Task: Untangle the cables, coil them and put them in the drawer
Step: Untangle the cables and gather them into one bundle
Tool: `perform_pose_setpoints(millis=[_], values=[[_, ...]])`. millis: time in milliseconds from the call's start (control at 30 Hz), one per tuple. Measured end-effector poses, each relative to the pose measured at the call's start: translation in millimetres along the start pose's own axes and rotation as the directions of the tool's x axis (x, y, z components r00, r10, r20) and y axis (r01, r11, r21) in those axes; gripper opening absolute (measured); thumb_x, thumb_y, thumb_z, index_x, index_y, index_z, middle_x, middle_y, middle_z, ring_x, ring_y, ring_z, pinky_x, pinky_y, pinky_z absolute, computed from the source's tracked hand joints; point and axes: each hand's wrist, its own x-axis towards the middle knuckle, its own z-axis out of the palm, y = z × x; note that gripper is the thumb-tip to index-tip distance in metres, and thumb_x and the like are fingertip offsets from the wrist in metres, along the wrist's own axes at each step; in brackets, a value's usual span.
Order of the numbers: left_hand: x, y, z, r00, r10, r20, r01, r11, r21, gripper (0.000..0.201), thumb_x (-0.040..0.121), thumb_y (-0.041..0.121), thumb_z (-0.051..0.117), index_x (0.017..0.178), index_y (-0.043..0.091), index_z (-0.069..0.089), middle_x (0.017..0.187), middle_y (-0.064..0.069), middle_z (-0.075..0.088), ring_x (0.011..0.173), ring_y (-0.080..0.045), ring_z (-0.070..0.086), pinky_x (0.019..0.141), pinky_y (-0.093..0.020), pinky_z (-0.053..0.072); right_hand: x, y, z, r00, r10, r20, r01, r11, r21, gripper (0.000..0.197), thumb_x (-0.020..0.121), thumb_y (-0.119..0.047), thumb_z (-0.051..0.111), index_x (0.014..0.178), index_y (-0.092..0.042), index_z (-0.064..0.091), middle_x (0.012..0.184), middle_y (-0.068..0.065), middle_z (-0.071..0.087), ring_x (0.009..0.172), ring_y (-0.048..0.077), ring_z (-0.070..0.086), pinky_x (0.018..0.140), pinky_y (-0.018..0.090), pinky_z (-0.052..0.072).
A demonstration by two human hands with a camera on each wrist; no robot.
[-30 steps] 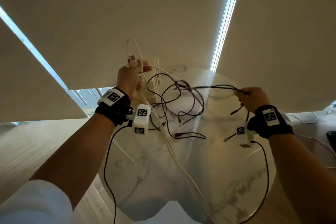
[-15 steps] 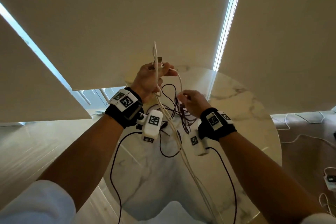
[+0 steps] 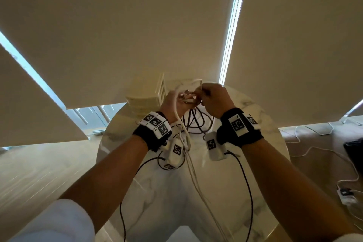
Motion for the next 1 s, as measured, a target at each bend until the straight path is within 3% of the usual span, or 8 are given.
perform_pose_setpoints(millis=[67, 167, 233, 333, 433, 533, 733, 1000], values=[[2, -5, 3, 0.998, -0.065, -0.006, 0.066, 0.993, 0.095, 0.004, 0.077, 0.014, 0.077, 0.080, 0.012, 0.074, 0.076, -0.010, 0.067, 0.073, -0.012, 0.060, 0.072, -0.033, 0.050, 2, -6, -9, 0.996, -0.053, -0.066, 0.059, 0.994, 0.091, 0.017, 0.092, -0.005, 0.054, 0.083, -0.006, 0.068, 0.075, 0.003, 0.066, 0.065, 0.013, 0.061, 0.062, 0.024, 0.051], [7, -16, 6, 0.988, -0.152, -0.024, 0.153, 0.987, 0.045, 0.019, 0.061, 0.037, 0.078, 0.067, 0.020, 0.075, 0.072, -0.003, 0.071, 0.078, -0.020, 0.063, 0.080, -0.041, 0.053, 4, -17, -18, 0.982, -0.048, -0.185, 0.107, 0.939, 0.326, 0.015, 0.092, -0.004, 0.055, 0.084, -0.001, 0.068, 0.071, 0.008, 0.065, 0.058, 0.008, 0.059, 0.060, 0.023, 0.050], [11, -18, 8, 0.986, -0.164, 0.015, 0.164, 0.985, -0.052, 0.011, 0.067, 0.021, 0.079, 0.060, 0.027, 0.074, 0.066, 0.007, 0.070, 0.079, -0.019, 0.066, 0.085, -0.039, 0.055, 3, -23, -23, 0.969, -0.047, -0.242, 0.151, 0.889, 0.432, 0.015, 0.092, -0.003, 0.055, 0.085, 0.000, 0.067, 0.069, 0.010, 0.064, 0.057, 0.010, 0.058, 0.059, 0.024, 0.050], [11, -4, 9, 0.986, -0.152, 0.064, 0.158, 0.982, -0.107, 0.017, 0.079, -0.005, 0.069, 0.072, 0.010, 0.069, 0.072, -0.001, 0.066, 0.066, 0.001, 0.065, 0.073, -0.019, 0.053, -1, -30, -25, 0.949, -0.087, -0.304, 0.241, 0.821, 0.518, 0.014, 0.093, -0.003, 0.052, 0.089, 0.001, 0.066, 0.069, 0.012, 0.063, 0.058, 0.008, 0.058, 0.056, 0.018, 0.046], [5, 9, 7, 0.989, -0.151, 0.006, 0.149, 0.973, -0.174, 0.007, 0.085, -0.005, 0.062, 0.081, 0.000, 0.066, 0.063, 0.000, 0.059, 0.041, 0.003, 0.052, 0.046, -0.009, 0.040, -7, -23, -18, 0.979, -0.124, -0.160, 0.185, 0.873, 0.451, 0.021, 0.096, -0.008, 0.050, 0.114, 0.001, 0.055, 0.085, 0.008, 0.063, 0.066, -0.002, 0.061, 0.058, 0.008, 0.045], [1, -2, 3, 0.962, -0.268, -0.052, 0.246, 0.934, -0.260, 0.020, 0.088, 0.005, 0.061, 0.068, 0.011, 0.059, 0.052, 0.003, 0.053, 0.035, -0.003, 0.038, 0.040, -0.020, 0.029, -14, -9, -7, 0.995, -0.071, 0.067, 0.050, 0.960, 0.276, 0.047, 0.094, -0.015, 0.056, 0.138, -0.014, 0.038, 0.115, 0.002, 0.062, 0.082, -0.001, 0.061, 0.067, 0.006, 0.047], [-8, -1, 1, 0.925, -0.370, 0.090, 0.368, 0.804, -0.467, 0.022, 0.096, 0.030, 0.053, 0.081, 0.017, 0.061, 0.069, 0.003, 0.062, 0.041, -0.007, 0.036, 0.041, -0.021, 0.022, -26, -11, 8, 0.991, -0.133, -0.002, 0.131, 0.978, 0.163, 0.043, 0.087, -0.013, 0.067, 0.128, -0.021, 0.054, 0.123, -0.006, 0.053, 0.085, 0.002, 0.056, 0.068, 0.000, 0.043], [-8, -4, -6, 0.928, -0.364, 0.087, 0.348, 0.755, -0.555, 0.018, 0.090, 0.025, 0.064, 0.073, 0.025, 0.071, 0.073, 0.001, 0.056, 0.051, -0.009, 0.034, 0.043, -0.019, 0.028, -29, -15, 11, 0.995, -0.090, -0.043, 0.097, 0.966, 0.241, 0.038, 0.086, -0.016, 0.067, 0.123, -0.020, 0.060, 0.111, -0.010, 0.063, 0.091, 0.005, 0.062, 0.075, 0.004, 0.046]])
